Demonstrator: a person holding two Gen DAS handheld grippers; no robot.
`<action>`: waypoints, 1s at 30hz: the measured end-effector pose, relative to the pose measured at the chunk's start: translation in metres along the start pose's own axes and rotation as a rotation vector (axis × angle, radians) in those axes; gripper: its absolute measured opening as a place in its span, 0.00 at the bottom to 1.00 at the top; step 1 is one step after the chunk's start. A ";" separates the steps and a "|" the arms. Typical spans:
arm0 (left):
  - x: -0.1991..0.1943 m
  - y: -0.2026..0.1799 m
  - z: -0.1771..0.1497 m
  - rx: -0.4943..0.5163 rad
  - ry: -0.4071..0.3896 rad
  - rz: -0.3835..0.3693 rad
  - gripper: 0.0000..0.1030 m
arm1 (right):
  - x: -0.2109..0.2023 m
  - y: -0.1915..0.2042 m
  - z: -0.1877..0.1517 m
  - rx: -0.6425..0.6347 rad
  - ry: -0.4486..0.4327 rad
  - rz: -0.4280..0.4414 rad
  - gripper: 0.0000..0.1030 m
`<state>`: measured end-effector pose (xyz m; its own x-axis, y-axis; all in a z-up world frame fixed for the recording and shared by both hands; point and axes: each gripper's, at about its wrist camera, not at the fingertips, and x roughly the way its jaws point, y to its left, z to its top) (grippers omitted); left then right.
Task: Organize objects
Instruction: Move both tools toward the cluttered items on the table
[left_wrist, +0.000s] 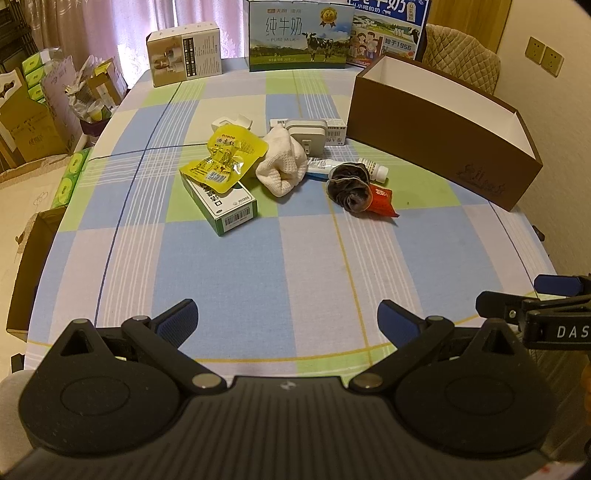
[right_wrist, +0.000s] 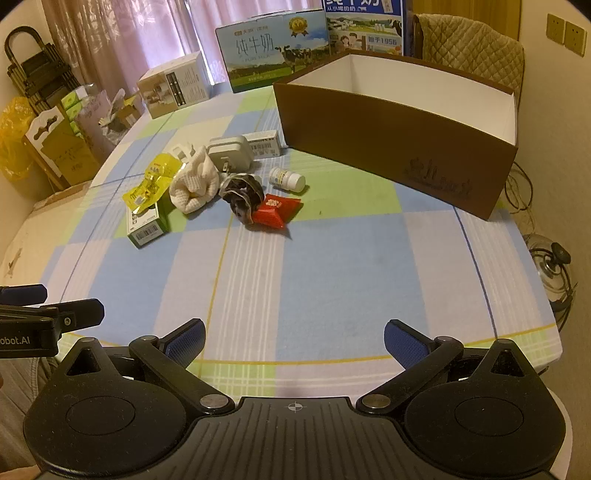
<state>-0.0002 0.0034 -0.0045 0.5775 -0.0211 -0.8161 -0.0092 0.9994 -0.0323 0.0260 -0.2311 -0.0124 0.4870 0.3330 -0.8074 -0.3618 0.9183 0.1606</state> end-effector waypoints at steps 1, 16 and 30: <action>0.006 0.002 -0.002 0.000 0.000 0.000 0.99 | 0.000 0.000 0.000 0.000 0.000 0.000 0.98; 0.019 0.005 -0.007 -0.005 0.009 0.004 0.99 | 0.011 0.001 -0.001 -0.003 0.015 -0.003 0.98; 0.025 0.008 0.001 -0.013 0.028 0.012 0.99 | 0.023 -0.002 0.007 -0.013 0.027 -0.009 0.98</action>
<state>0.0144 0.0105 -0.0244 0.5542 -0.0105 -0.8323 -0.0262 0.9992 -0.0301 0.0429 -0.2236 -0.0273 0.4687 0.3186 -0.8239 -0.3677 0.9184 0.1460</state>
